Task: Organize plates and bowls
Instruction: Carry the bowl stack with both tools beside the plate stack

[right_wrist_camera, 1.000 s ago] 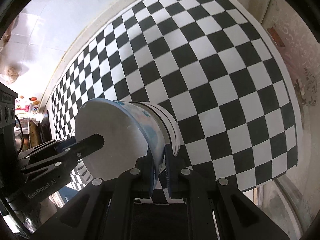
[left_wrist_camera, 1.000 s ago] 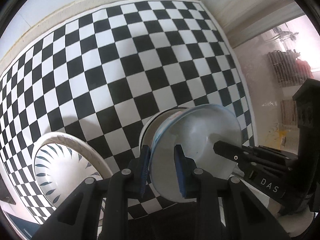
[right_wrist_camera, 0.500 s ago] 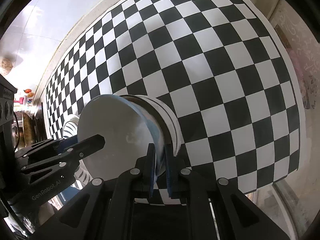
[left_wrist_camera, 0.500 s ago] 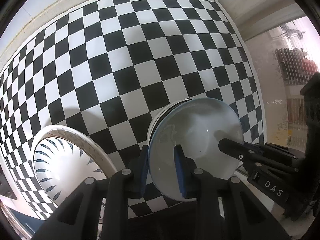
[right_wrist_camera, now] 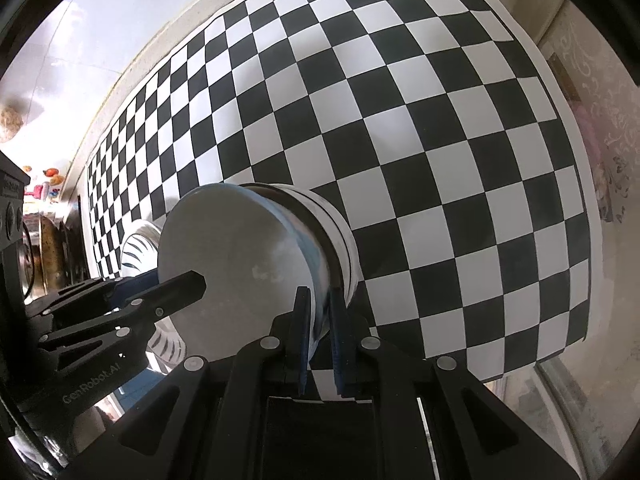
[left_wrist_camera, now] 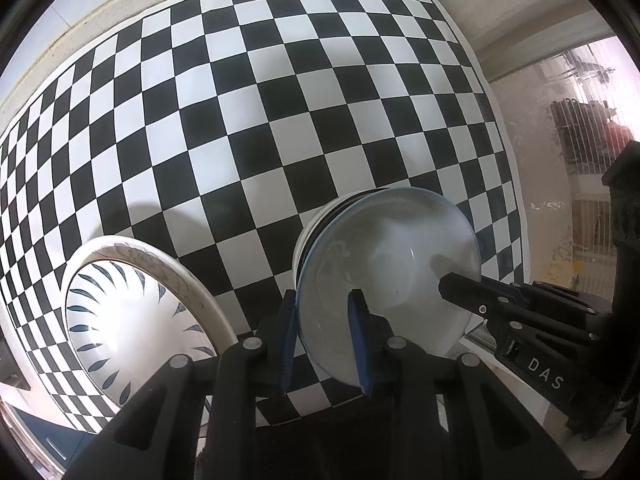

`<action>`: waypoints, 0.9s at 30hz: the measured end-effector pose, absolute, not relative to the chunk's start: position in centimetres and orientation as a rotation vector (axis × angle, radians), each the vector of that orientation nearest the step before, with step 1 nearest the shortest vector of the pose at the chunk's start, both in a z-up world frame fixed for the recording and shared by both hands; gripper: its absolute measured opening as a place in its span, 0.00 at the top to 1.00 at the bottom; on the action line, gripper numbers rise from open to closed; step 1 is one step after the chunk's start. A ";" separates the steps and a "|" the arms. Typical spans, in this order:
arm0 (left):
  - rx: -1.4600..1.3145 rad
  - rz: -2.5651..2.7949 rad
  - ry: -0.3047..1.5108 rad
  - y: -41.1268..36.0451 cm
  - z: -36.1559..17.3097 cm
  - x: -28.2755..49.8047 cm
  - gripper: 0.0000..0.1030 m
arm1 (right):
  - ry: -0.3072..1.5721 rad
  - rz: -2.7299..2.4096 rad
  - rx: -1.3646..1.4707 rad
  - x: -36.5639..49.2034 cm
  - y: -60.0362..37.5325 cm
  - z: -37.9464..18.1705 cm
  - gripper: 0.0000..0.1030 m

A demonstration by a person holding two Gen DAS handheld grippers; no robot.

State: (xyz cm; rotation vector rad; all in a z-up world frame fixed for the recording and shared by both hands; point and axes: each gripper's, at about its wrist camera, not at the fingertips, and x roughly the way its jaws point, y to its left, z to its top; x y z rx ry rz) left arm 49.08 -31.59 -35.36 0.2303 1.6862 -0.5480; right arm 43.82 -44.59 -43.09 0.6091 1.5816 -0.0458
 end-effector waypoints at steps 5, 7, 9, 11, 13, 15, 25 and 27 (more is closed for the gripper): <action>0.233 -0.542 1.683 -31.6 -35.3 48.8 0.79 | 1.595 -0.043 0.588 43.7 -44.5 -43.3 0.90; 0.236 -0.540 1.678 -31.6 -35.3 48.8 0.79 | 1.595 -0.040 0.575 43.8 -44.4 -43.4 0.90; 0.244 -0.538 1.669 -31.6 -35.2 48.7 0.78 | 1.595 -0.042 0.567 43.8 -44.5 -43.3 0.90; 0.254 -0.532 1.663 -31.8 -35.2 48.6 0.78 | 1.595 -0.043 0.560 43.8 -44.5 -43.3 0.90; 0.272 -0.519 1.653 -31.9 -35.2 48.5 0.78 | 1.598 -0.043 0.553 43.9 -44.4 -43.3 0.90; 0.302 -0.494 1.642 -32.1 -35.4 48.4 0.78 | 1.602 -0.055 0.547 43.9 -44.6 -43.4 0.90; 0.320 -0.452 1.620 -31.3 -35.8 48.6 0.70 | 1.597 -0.088 0.465 43.8 -45.0 -43.4 0.24; 0.320 -0.441 1.605 -31.2 -35.7 48.8 0.49 | 1.594 -0.092 0.455 43.8 -45.0 -43.3 0.19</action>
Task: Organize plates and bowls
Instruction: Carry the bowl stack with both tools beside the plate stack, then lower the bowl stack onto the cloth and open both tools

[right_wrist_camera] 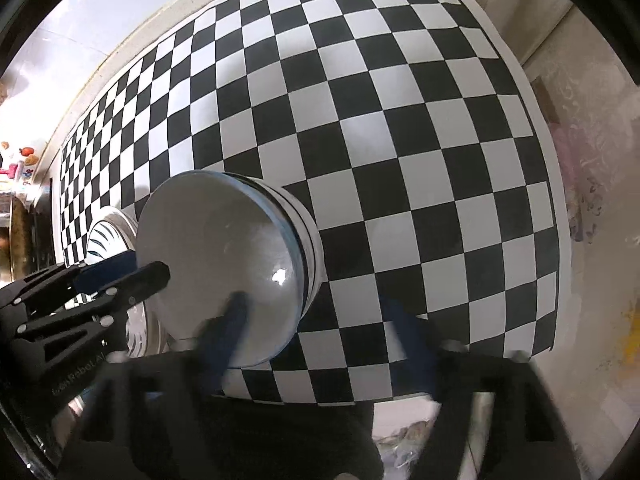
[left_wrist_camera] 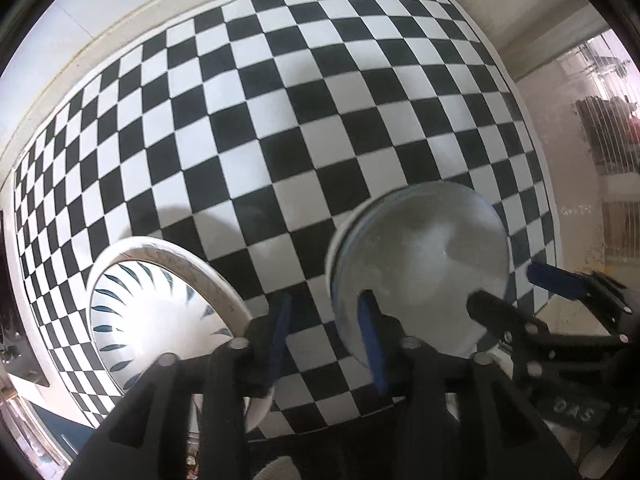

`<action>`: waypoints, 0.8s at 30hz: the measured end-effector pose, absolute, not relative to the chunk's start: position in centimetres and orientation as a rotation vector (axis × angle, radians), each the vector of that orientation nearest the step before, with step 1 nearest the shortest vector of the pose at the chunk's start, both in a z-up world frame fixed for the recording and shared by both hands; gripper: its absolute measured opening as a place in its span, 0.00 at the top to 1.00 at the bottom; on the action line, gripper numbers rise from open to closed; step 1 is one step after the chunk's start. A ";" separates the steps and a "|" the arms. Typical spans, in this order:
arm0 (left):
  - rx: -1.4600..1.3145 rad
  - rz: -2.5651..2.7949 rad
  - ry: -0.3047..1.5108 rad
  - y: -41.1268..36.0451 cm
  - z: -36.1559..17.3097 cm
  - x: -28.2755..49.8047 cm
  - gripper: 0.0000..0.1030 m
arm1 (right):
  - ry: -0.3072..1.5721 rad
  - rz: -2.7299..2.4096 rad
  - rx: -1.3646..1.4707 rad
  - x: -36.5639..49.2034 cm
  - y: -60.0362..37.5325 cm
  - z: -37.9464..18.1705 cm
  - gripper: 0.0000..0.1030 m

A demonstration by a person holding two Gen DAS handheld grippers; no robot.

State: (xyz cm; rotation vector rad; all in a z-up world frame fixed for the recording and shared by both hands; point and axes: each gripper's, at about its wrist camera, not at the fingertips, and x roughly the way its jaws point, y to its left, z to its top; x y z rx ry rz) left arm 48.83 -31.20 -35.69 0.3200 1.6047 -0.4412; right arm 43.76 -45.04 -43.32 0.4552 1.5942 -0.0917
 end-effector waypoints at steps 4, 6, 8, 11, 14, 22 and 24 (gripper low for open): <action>0.337 -0.425 1.566 -31.0 -35.2 49.2 0.23 | 1.576 -0.136 0.414 43.6 -45.5 -42.7 0.15; 0.331 -0.432 1.557 -31.0 -34.6 49.3 0.22 | 1.564 -0.156 0.399 43.3 -45.7 -42.2 0.14; 0.338 -0.429 1.525 -30.9 -33.5 49.3 0.22 | 1.541 -0.176 0.380 43.0 -45.9 -41.1 0.14; 0.349 -0.440 1.464 -30.6 -30.6 48.8 0.22 | 1.485 -0.196 0.350 42.3 -45.9 -38.3 0.14; 0.352 -0.451 1.402 -30.3 -27.2 48.0 0.22 | 1.418 -0.207 0.339 41.2 -45.9 -34.5 0.14; 0.315 -0.468 1.273 -28.6 -19.7 45.5 0.23 | 1.256 -0.227 0.316 37.6 -44.8 -25.1 0.14; 0.315 -0.478 1.242 -28.3 -18.4 44.7 0.27 | 1.228 -0.231 0.298 37.0 -44.3 -23.5 0.15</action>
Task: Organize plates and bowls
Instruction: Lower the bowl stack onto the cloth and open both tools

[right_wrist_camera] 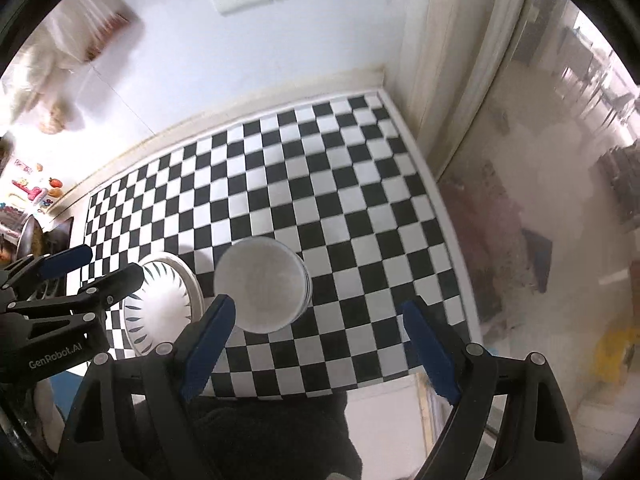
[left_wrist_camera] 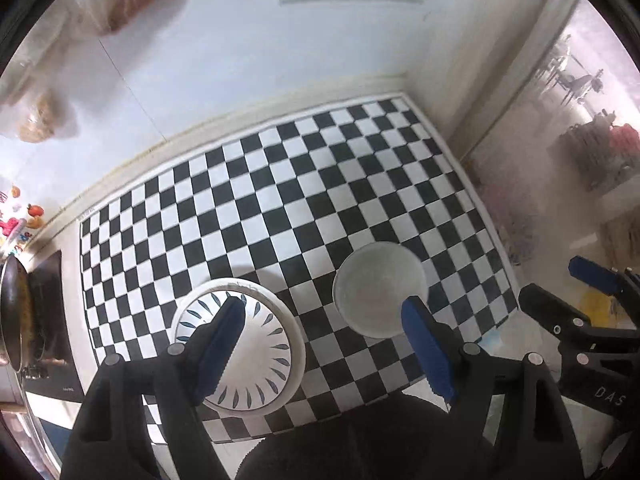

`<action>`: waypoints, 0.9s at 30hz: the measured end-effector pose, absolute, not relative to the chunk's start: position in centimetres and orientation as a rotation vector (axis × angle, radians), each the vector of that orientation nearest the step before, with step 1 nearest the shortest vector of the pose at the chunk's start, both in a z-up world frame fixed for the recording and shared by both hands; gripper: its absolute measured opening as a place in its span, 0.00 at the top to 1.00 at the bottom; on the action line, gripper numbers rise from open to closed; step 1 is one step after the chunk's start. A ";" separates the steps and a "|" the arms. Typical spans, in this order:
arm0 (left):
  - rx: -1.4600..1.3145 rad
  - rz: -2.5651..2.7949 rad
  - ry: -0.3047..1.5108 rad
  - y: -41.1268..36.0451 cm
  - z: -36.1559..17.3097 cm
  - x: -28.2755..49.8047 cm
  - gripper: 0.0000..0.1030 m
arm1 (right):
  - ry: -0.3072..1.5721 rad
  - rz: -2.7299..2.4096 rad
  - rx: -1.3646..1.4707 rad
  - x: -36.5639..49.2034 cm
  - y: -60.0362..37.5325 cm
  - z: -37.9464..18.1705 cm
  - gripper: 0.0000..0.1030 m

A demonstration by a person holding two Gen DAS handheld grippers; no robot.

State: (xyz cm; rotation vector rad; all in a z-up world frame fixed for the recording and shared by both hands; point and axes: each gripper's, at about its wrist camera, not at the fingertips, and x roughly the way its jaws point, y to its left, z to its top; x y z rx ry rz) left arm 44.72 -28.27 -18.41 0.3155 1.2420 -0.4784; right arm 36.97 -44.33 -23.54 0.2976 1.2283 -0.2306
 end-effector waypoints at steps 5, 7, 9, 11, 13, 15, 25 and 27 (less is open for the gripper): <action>0.326 -0.500 1.213 -27.8 -16.6 42.9 0.45 | 1.204 -0.226 0.279 35.6 -43.4 -21.3 0.20; 0.333 -0.505 1.206 -27.8 -16.0 42.5 0.48 | 1.206 -0.220 0.283 35.1 -43.2 -20.9 0.28; 0.334 -0.509 1.190 -27.7 -15.3 42.0 0.48 | 1.212 -0.215 0.287 34.8 -43.0 -20.6 0.31; 0.336 -0.513 1.181 -27.8 -14.7 41.7 0.48 | 1.209 -0.213 0.292 34.3 -42.8 -20.1 0.31; 0.339 -0.513 1.173 -27.8 -14.0 41.3 0.48 | 1.203 -0.208 0.294 34.0 -42.7 -19.6 0.31; 0.340 -0.514 1.166 -27.7 -13.5 41.1 0.48 | 1.193 -0.205 0.291 33.7 -42.5 -18.9 0.31; 0.330 -0.529 1.172 -27.9 -13.1 40.8 0.48 | 1.175 -0.212 0.328 33.7 -42.9 -18.2 0.31; 0.308 -0.531 1.203 -27.9 -14.0 41.3 0.48 | 1.186 -0.213 0.369 34.0 -43.5 -19.2 0.31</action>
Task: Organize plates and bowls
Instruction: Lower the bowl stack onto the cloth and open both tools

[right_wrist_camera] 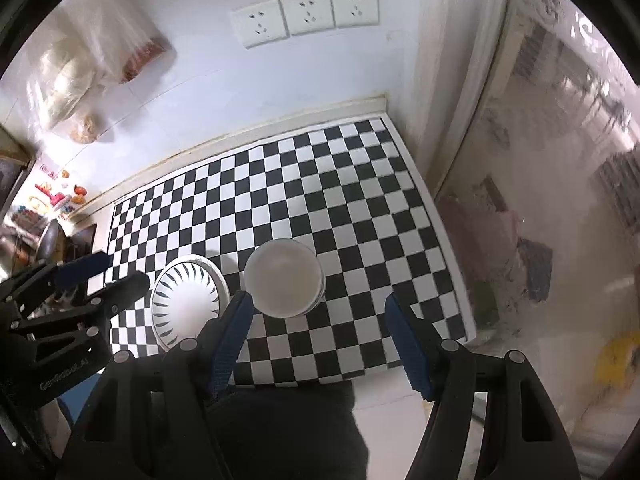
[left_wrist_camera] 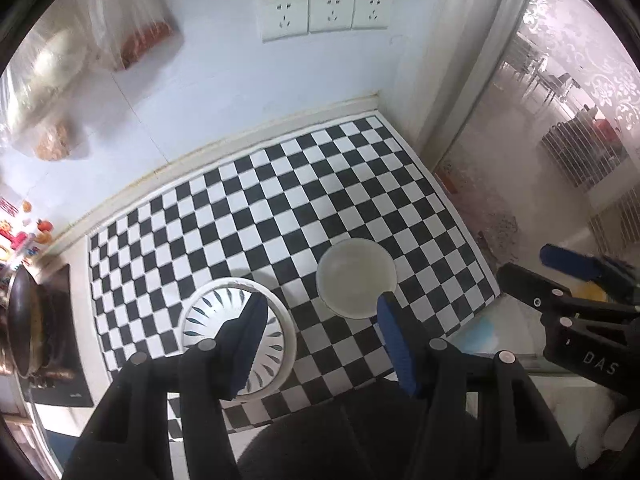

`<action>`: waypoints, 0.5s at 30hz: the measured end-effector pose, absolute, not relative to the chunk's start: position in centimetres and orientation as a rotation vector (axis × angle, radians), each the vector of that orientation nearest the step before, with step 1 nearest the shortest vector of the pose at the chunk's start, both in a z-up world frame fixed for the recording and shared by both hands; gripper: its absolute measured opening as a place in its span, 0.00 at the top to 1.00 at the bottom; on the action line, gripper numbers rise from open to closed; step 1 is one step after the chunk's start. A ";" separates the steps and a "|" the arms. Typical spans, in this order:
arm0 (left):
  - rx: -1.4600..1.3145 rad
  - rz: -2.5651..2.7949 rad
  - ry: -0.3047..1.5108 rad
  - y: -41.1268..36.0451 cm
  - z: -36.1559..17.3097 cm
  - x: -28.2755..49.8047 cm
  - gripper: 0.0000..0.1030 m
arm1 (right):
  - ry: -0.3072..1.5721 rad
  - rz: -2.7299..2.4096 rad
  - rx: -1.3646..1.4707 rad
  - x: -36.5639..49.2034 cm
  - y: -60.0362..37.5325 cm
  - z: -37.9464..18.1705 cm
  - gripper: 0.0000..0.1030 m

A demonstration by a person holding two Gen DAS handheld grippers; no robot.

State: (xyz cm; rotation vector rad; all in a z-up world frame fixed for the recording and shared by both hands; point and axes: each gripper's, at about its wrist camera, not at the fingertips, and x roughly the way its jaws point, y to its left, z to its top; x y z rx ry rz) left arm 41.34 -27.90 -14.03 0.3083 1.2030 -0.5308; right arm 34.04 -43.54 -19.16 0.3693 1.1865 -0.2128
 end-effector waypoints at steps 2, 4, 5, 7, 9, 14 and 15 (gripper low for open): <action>0.296 -0.526 1.223 -27.9 -15.0 42.0 0.48 | 1.198 -0.217 0.395 34.5 -44.0 -20.3 0.31; 0.294 -0.517 1.247 -28.1 -16.4 42.8 0.48 | 1.208 -0.222 0.417 34.9 -44.4 -21.5 0.31; 0.288 -0.510 1.260 -28.1 -17.2 43.3 0.48 | 1.210 -0.221 0.429 35.2 -44.6 -22.0 0.31; 0.274 -0.495 1.292 -28.2 -19.1 44.4 0.48 | 1.222 -0.228 0.452 35.9 -45.1 -23.5 0.31; 0.272 -0.474 1.327 -28.3 -21.0 45.3 0.48 | 1.245 -0.237 0.457 36.8 -45.5 -25.1 0.31; 0.285 -0.451 1.402 -28.8 -25.7 47.2 0.48 | 1.310 -0.239 0.486 38.4 -46.2 -29.7 0.31; 0.285 -0.447 1.420 -28.9 -26.7 47.6 0.48 | 1.321 -0.241 0.489 38.6 -46.3 -30.4 0.31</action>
